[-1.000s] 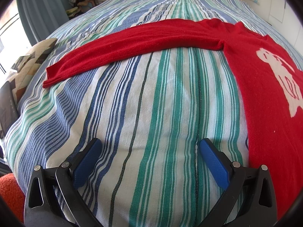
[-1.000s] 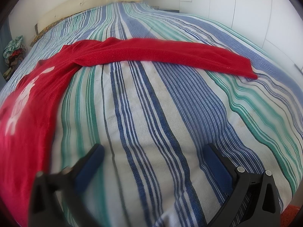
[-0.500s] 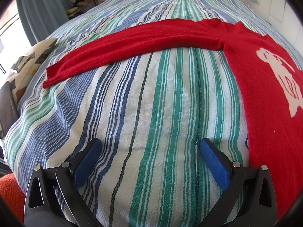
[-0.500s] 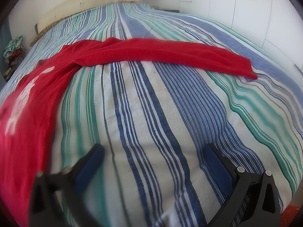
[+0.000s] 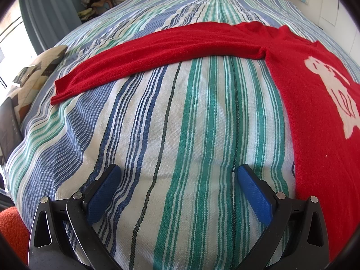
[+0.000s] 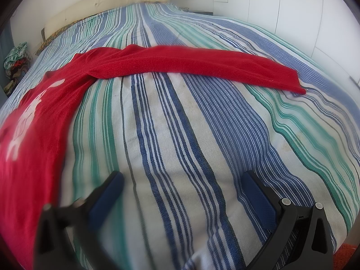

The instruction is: Fold small clothes

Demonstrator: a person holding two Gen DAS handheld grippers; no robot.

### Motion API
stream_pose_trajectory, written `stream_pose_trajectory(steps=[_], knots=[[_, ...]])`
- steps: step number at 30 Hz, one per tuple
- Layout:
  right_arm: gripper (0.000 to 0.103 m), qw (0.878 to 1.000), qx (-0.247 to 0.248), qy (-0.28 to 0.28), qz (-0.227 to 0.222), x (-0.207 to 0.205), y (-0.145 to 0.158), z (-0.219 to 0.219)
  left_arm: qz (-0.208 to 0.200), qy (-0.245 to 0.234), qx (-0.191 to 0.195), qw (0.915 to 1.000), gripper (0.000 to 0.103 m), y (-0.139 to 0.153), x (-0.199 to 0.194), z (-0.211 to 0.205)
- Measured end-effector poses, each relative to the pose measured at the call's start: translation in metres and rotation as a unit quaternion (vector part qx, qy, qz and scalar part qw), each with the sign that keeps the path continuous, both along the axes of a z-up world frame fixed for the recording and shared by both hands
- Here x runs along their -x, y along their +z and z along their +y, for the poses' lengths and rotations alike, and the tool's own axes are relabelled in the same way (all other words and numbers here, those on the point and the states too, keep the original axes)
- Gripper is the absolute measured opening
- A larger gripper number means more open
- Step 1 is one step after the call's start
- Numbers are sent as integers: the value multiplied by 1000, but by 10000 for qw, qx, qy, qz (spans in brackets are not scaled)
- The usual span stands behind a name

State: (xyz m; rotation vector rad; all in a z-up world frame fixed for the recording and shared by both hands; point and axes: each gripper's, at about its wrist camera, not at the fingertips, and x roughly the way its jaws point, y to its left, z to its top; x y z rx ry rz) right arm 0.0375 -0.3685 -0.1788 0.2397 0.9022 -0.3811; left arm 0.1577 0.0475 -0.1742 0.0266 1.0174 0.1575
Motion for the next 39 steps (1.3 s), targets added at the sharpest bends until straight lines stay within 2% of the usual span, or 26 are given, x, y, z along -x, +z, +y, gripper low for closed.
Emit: stream_pose_trajectory(steps=[36, 39], knots=[[103, 10000, 30, 8, -14, -1, 2, -1, -16, 56, 61, 10000, 103, 4, 2, 2], [103, 10000, 34, 8, -18, 0, 2, 0, -14, 15, -52, 10000, 103, 4, 2, -1]])
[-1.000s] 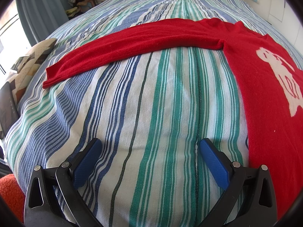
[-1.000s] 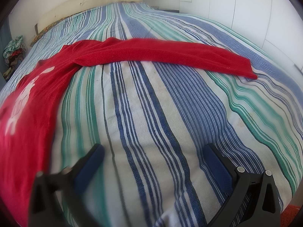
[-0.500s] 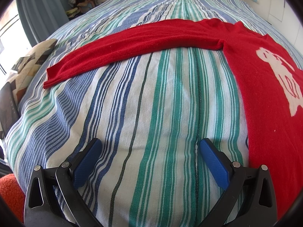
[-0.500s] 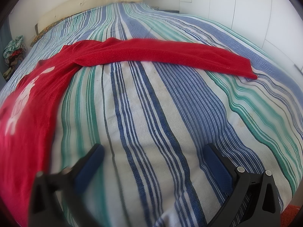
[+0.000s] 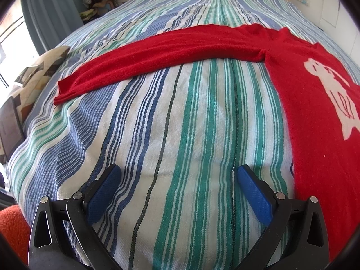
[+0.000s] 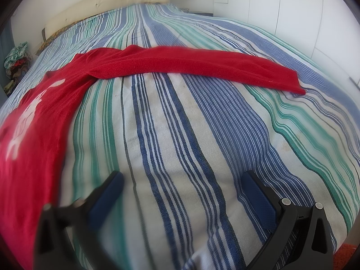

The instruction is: Fold small clothes

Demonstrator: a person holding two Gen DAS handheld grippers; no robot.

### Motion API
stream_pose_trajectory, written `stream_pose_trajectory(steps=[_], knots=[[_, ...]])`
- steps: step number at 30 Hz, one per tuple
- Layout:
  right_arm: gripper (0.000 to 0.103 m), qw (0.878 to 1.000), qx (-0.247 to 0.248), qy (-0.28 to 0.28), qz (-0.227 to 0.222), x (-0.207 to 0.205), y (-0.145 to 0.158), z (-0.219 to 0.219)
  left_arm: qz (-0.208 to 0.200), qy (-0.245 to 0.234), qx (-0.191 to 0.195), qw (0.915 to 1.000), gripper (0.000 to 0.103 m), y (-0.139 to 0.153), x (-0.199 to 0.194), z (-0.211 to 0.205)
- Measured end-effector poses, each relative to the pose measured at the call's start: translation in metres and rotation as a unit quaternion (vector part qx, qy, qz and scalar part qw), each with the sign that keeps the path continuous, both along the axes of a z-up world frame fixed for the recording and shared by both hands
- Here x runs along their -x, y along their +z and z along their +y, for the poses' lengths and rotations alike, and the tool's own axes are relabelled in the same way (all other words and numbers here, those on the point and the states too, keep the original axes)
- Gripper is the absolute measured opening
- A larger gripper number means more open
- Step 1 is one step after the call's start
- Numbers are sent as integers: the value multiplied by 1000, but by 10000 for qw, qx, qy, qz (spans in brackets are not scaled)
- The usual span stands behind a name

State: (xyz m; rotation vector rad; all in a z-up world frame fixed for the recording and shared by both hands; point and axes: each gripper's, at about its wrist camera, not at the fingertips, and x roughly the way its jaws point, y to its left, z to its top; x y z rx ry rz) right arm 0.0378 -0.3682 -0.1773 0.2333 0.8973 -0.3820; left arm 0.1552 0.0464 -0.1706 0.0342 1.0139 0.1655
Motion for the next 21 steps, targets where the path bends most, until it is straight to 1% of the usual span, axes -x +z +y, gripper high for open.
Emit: stream_pose_trajectory(steps=[2, 6, 9, 12, 13, 14, 16, 18, 19, 20, 21], knots=[[103, 10000, 2, 0, 1, 0, 0, -1, -3, -64, -12, 10000, 103, -1, 0, 0], [103, 10000, -5, -1, 11, 0, 0, 0, 46, -115, 151, 9998, 103, -3, -1, 5], [103, 9999, -130, -7, 98, -1, 2, -3, 35, -146, 133, 9998, 103, -3, -2, 3], [103, 9976, -480, 177, 459, -3, 9, -10, 12, -153, 117, 9998, 102, -3, -1, 3], [103, 9961, -673, 232, 530, -3, 14, -15, 6, -152, 113, 9998, 103, -3, -1, 3], [103, 9941, -952, 208, 474, -2, 20, -24, 2, -149, 103, 9998, 103, -3, -1, 2], [103, 9855, -1694, 26, 97, 3, 32, -50, -12, -141, 78, 9999, 102, -4, -1, 1], [103, 9707, -2360, -343, -308, 5, 40, -87, -26, -138, 59, 9999, 103, -4, 0, -1], [103, 9601, -2692, -585, -480, 4, 41, -108, -33, -137, 60, 9999, 103, -4, 0, -1], [102, 9467, -3035, -864, -641, 4, 40, -129, -37, -135, 62, 9999, 103, -4, 0, -1], [100, 9307, -3366, -1174, -825, 5, 37, -150, -42, -132, 61, 9999, 103, -4, 0, -1]])
